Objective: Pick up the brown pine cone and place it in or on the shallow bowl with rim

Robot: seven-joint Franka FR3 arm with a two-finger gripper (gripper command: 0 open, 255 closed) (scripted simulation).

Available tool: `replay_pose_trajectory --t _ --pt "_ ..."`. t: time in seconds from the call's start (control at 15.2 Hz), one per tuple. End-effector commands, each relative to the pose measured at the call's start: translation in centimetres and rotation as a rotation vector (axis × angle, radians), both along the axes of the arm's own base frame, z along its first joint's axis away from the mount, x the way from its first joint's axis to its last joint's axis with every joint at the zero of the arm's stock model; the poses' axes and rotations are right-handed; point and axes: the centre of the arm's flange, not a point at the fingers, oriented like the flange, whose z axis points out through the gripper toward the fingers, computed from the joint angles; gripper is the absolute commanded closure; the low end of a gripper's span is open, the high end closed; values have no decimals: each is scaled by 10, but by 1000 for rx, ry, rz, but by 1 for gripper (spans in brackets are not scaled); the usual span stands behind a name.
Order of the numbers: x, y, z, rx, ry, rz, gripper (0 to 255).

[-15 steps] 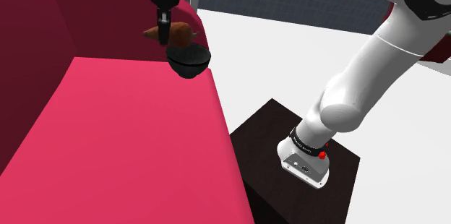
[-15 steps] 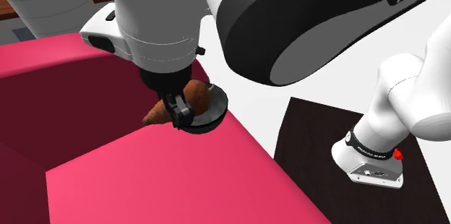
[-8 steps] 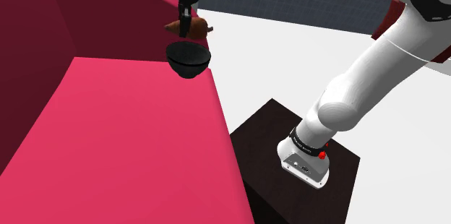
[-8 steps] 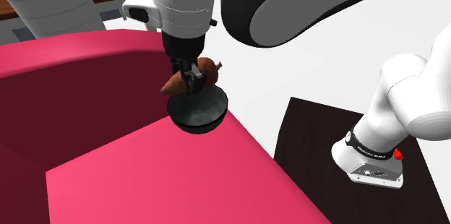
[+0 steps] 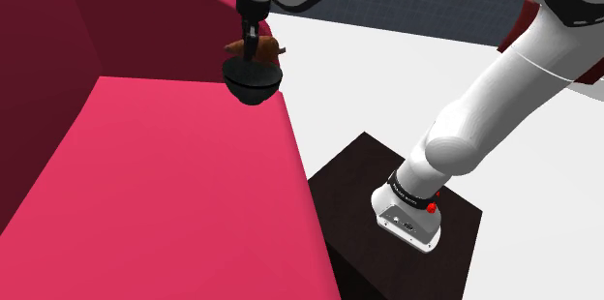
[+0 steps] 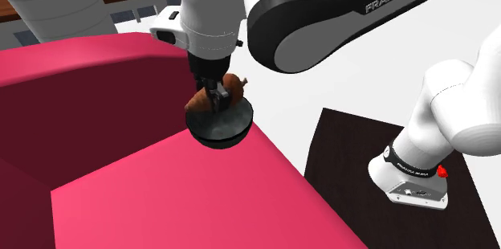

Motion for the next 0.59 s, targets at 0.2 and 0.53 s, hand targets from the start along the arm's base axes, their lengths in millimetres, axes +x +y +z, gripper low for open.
replay_pose_trajectory --t 0.2,0.53 --pt "-1 1 -26 0 -1 0 255" --pt "-1 1 -29 0 -1 0 255"
